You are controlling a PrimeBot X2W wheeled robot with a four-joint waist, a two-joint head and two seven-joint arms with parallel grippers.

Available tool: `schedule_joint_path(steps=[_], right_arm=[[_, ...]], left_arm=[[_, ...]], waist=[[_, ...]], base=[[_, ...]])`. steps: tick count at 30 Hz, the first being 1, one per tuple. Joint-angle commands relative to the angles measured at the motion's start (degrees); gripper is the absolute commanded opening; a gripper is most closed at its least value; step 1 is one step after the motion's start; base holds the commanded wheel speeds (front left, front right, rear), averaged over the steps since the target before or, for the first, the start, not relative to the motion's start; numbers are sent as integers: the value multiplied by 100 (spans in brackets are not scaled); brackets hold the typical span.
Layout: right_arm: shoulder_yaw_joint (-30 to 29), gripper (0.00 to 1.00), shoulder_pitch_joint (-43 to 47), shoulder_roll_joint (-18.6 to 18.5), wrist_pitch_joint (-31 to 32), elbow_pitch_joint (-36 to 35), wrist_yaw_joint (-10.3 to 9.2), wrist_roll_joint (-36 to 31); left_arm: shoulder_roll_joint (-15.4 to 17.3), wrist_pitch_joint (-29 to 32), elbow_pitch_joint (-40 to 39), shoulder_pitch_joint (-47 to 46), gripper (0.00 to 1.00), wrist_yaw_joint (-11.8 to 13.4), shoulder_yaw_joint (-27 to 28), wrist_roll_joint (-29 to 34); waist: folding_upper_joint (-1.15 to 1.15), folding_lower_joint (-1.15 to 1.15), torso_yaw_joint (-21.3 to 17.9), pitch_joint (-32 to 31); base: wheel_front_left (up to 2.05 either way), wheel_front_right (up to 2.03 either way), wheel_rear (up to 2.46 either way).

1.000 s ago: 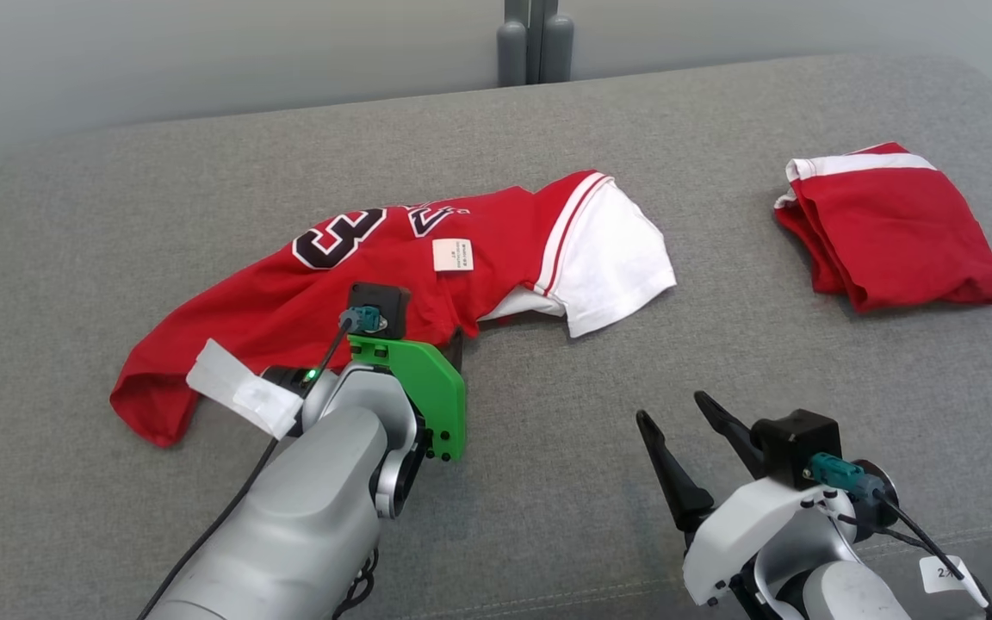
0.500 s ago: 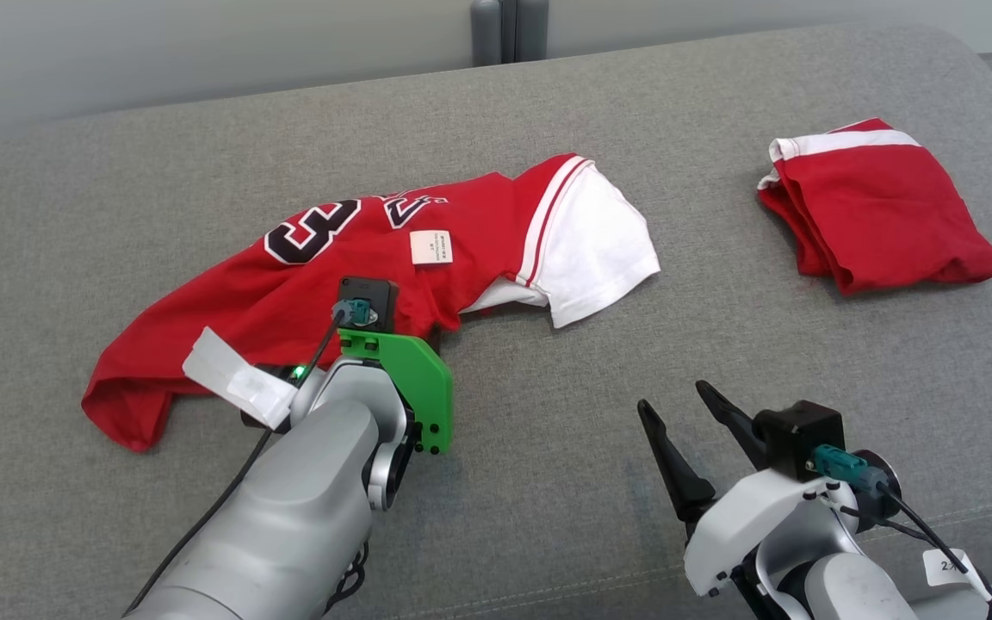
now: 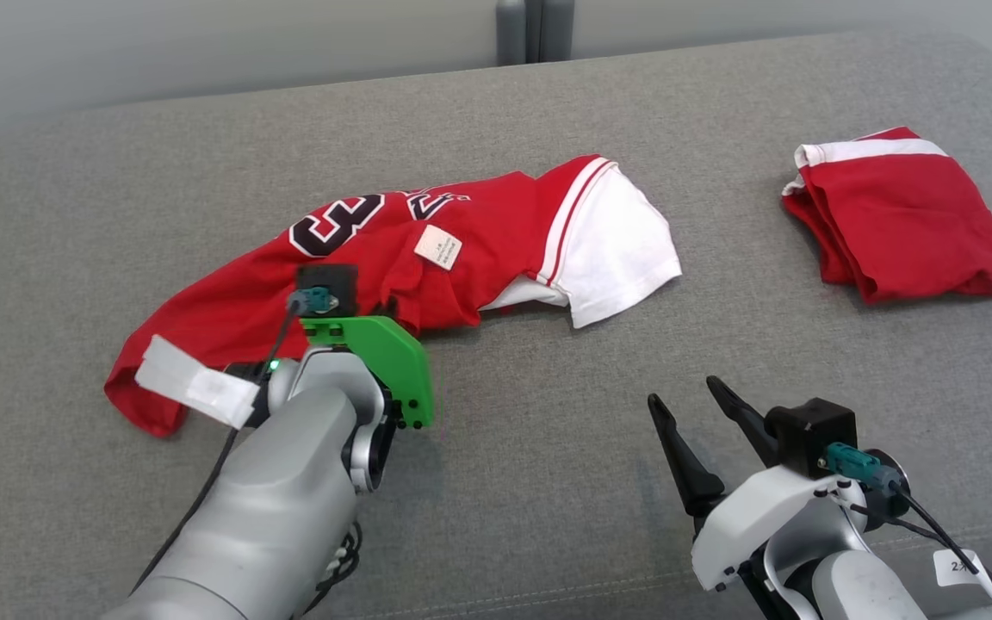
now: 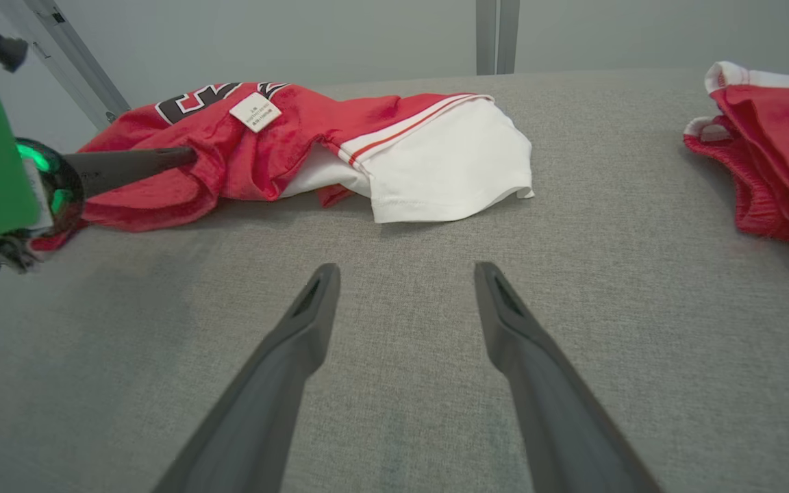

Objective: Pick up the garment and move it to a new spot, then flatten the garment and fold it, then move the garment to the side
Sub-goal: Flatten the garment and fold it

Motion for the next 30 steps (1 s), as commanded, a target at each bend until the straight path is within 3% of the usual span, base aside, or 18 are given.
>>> schedule_joint_path(steps=[1, 7, 13, 21, 30], right_arm=[[-13, 100, 15, -16, -44, 8, -6, 37], [-72, 100, 102, -17, -89, 70, -6, 81], [-94, 100, 114, -17, -102, 94, -6, 77], [-73, 100, 112, -19, -126, 124, -6, 135], [-107, 100, 181, -18, -101, 131, -6, 106]], left_arm=[[70, -122, 84, 1, 0, 24, 134, -121], [367, -365, 294, 395, 0, -2, 488, -448], [536, -369, 214, 620, 0, -39, 351, -337], [885, -805, -77, 453, 0, 406, 267, -20], [1323, -917, -1117, 916, 0, 878, 306, 159]], waist=[[0, 0, 108, -38], [0, 0, 479, -166], [0, 0, 829, -256], [0, 0, 1000, -330], [0, 0, 1053, -358]], base=[[0, 0, 0], [0, 0, 0], [0, 0, 0], [0, 0, 0], [0, 0, 0]])
